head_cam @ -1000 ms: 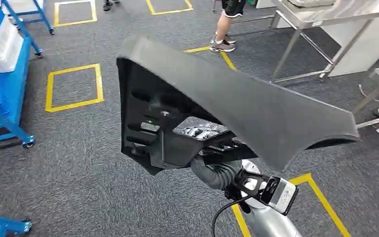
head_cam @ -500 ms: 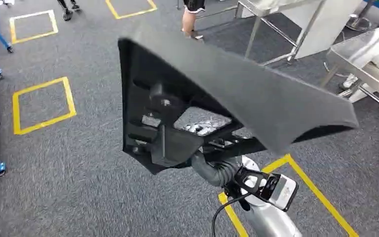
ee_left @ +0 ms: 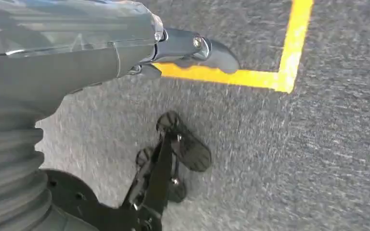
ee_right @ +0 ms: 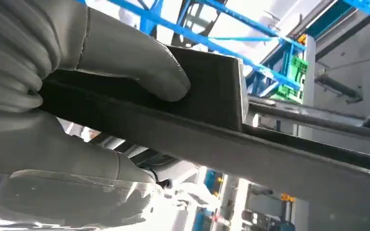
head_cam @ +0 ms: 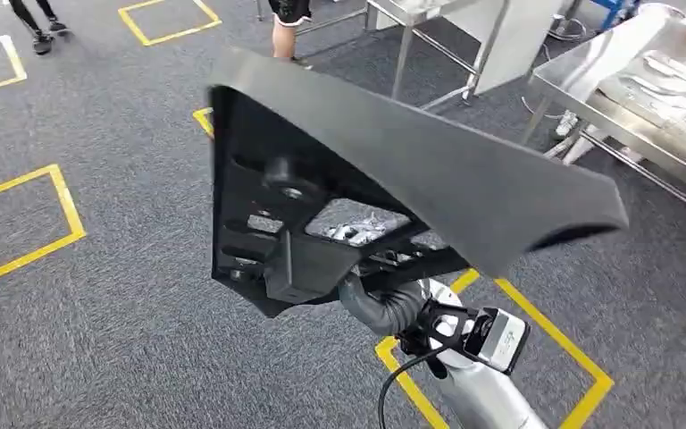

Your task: Take the parts from the cabinet and place them on the table.

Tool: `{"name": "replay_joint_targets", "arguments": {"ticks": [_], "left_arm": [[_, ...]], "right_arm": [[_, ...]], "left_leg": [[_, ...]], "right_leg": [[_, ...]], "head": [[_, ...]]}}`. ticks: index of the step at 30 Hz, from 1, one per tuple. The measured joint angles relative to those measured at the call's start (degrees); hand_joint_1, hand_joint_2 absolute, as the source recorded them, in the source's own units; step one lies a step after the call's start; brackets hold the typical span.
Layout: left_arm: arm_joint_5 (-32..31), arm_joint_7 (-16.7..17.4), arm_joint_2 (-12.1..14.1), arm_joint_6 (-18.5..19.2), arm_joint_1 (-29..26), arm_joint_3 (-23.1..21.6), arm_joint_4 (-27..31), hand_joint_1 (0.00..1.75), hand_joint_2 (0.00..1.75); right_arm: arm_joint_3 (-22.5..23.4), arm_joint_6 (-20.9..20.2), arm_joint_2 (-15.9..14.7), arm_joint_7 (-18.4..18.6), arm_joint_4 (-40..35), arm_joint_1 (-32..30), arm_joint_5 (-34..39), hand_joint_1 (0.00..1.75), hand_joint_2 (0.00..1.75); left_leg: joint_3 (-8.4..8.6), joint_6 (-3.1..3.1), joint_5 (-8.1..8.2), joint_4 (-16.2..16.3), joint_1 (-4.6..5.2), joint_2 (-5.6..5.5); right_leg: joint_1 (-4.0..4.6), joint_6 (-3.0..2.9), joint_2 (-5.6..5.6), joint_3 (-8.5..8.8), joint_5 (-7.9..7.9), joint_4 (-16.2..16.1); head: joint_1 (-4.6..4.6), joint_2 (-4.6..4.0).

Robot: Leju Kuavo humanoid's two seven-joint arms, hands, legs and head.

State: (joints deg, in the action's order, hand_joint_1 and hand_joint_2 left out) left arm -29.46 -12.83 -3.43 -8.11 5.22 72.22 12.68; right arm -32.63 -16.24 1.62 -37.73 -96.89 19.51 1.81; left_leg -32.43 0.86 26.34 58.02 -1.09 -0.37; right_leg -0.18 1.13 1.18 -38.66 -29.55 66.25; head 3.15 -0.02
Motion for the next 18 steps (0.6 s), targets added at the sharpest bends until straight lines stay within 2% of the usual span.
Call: {"name": "replay_joint_targets", "arguments": {"ticks": [1, 2, 3, 4, 5, 6, 7, 8, 12, 13, 14, 15, 16, 17, 18], "left_arm": [[0.0, 0.0, 0.02, 0.0, -0.15, 0.07, 0.0, 0.0, 1.75], [0.0, 0.0, 0.09, 0.0, -0.24, 0.11, 0.0, 0.0, 1.75], [0.0, 0.02, 0.18, 0.0, -0.29, 0.11, 0.0, 0.0, 1.75], [0.0, 0.02, 0.2, 0.0, -0.27, 0.11, 0.0, 0.0, 1.75], [0.0, 0.02, 0.17, 0.0, -0.2, 0.11, 0.0, 0.0, 1.75], [0.0, 0.02, 0.17, 0.02, -0.12, 0.11, 0.0, 0.0, 1.75], [0.0, 0.02, 0.17, 0.07, -0.07, 0.11, 0.0, 0.0, 1.75], [0.0, 0.04, 0.17, 0.13, -0.04, 0.11, 0.0, 0.0, 1.75], [0.04, 0.24, 0.17, 0.22, 0.2, 0.13, 0.0, 0.0, 1.75], [0.04, 0.24, 0.2, 0.28, 0.39, 0.13, 0.0, 0.0, 1.75], [0.07, 0.24, 0.2, 0.31, 0.5, 0.11, 0.0, 0.0, 1.75], [0.04, 0.31, 0.15, 0.37, 0.39, 0.11, 0.0, 0.0, 1.75], [-0.07, 0.33, 0.15, 0.33, 0.31, 0.11, 0.0, 0.0, 1.75], [-0.07, 0.35, 0.18, 0.31, 0.2, 0.11, 0.0, 0.0, 1.75], [-0.07, 0.35, 0.2, 0.31, 0.02, 0.11, 0.0, 0.0, 1.75]], "right_arm": [[-0.07, 0.07, 0.09, 0.0, 0.18, 0.0, -0.02, 1.75, 1.75], [-0.2, 0.13, 0.09, 0.0, 0.39, -0.02, -0.11, 1.75, 1.75], [-0.48, 0.42, 0.09, 0.02, 0.63, -0.02, -0.35, 1.75, 1.75], [-0.7, 0.66, 0.09, 0.13, 0.74, -0.01, -0.57, 1.75, 1.75], [-0.85, 0.9, 0.09, 0.22, 0.81, -0.01, -0.74, 1.75, 1.75], [-0.96, 0.98, 0.13, 0.31, 0.81, 0.0, -0.83, 1.75, 1.75], [-1.0, 1.01, 0.17, 0.44, 0.81, 0.09, -0.83, 1.75, 1.75], [-1.05, 1.05, 0.2, 0.5, 0.81, 0.3, -0.87, 1.75, 1.75], [-1.57, 1.66, 0.52, 1.11, 0.81, 1.05, -1.99, 1.75, 1.75], [-1.68, 1.79, 0.72, 1.11, 0.79, 1.18, -2.1, 1.75, 1.75], [-1.86, 1.95, 0.96, 1.14, 0.79, 1.53, -2.19, 1.75, 1.75], [-1.99, 1.99, 1.33, 1.22, 0.81, 1.92, -2.23, 1.75, 1.75], [-2.12, 1.99, 1.44, 1.25, 0.83, 1.98, -2.23, 1.75, 1.75], [-2.25, 1.99, 1.46, 1.27, 0.85, 1.96, -2.27, 1.75, 1.75], [-2.38, 1.99, 1.46, 1.31, 1.0, 1.94, -2.34, 1.75, 1.75]], "left_leg": [[-0.02, 0.08, 0.06, 0.01, 0.15, 0.71], [-0.04, 0.16, 0.14, 0.02, 0.22, 1.39], [-0.03, 0.16, 0.23, 0.03, 0.29, 2.22], [0.02, 0.12, 0.29, 0.04, 0.33, 2.79], [0.12, 0.06, 0.37, 0.03, 0.37, 3.29], [0.32, -0.06, 0.49, 0.03, 0.41, 3.85], [0.58, -0.22, 0.63, 0.02, 0.43, 4.29], [0.74, -0.47, 0.76, -0.06, 0.58, 4.72], [1.42, -1.8, 1.12, -0.46, 0.61, 6.73], [1.35, -2.09, 1.55, -0.16, 0.43, 6.47], [0.99, -2.21, 2.65, 1.38, 0.39, 3.76], [-0.73, -2.24, 4.86, 5.14, 0.17, 2.03], [-3.2, -2.39, 7.15, 10.04, 0.16, 1.22], [-5.54, -2.56, 8.75, 14.49, 0.16, 0.91], [-7.34, -2.66, 9.27, 17.58, 0.17, 0.87]], "right_leg": [[-0.18, 0.18, -0.4, -2.27, -1.8, 4.42], [-0.27, 0.28, -0.53, -4.03, -2.86, 7.67], [-0.33, 0.35, -0.59, -5.07, -2.81, 9.41], [-0.37, 0.3, -0.66, -4.54, -1.6, 8.21], [-0.37, 0.16, -0.85, -3.04, 0.17, 5.24], [-0.28, -0.13, -1.46, -0.18, 2.69, -0.05], [-0.01, -0.55, -2.89, 2.79, 4.72, -5.25], [0.76, -1.16, -5.73, 3.89, 3.84, -7.59], [1.13, -1.97, -3.2, 3.8, 4.25, -8.22], [0.16, -2.4, -2.51, 4.54, 4.77, -9.06], [0.33, -2.72, -2.1, 4.72, 4.84, -9.43], [0.33, -2.99, -1.7, 4.77, 4.92, -9.36], [0.35, -3.09, -0.93, 4.77, 4.87, -9.34], [0.44, -3.18, -0.25, 4.74, 4.82, -9.31], [0.51, -3.19, 0.58, 4.73, 4.81, -9.22]], "head": [[0.0, 0.0], [0.0, 0.0], [0.0, 0.0], [0.0, 0.0], [0.0, 0.0], [0.0, 0.0], [0.0, 0.0], [0.0, 0.0], [0.0, 0.0], [0.02, 0.0], [0.0, 0.0], [0.02, 0.0], [0.02, 0.0], [0.0, 0.0], [0.02, 0.0]]}}
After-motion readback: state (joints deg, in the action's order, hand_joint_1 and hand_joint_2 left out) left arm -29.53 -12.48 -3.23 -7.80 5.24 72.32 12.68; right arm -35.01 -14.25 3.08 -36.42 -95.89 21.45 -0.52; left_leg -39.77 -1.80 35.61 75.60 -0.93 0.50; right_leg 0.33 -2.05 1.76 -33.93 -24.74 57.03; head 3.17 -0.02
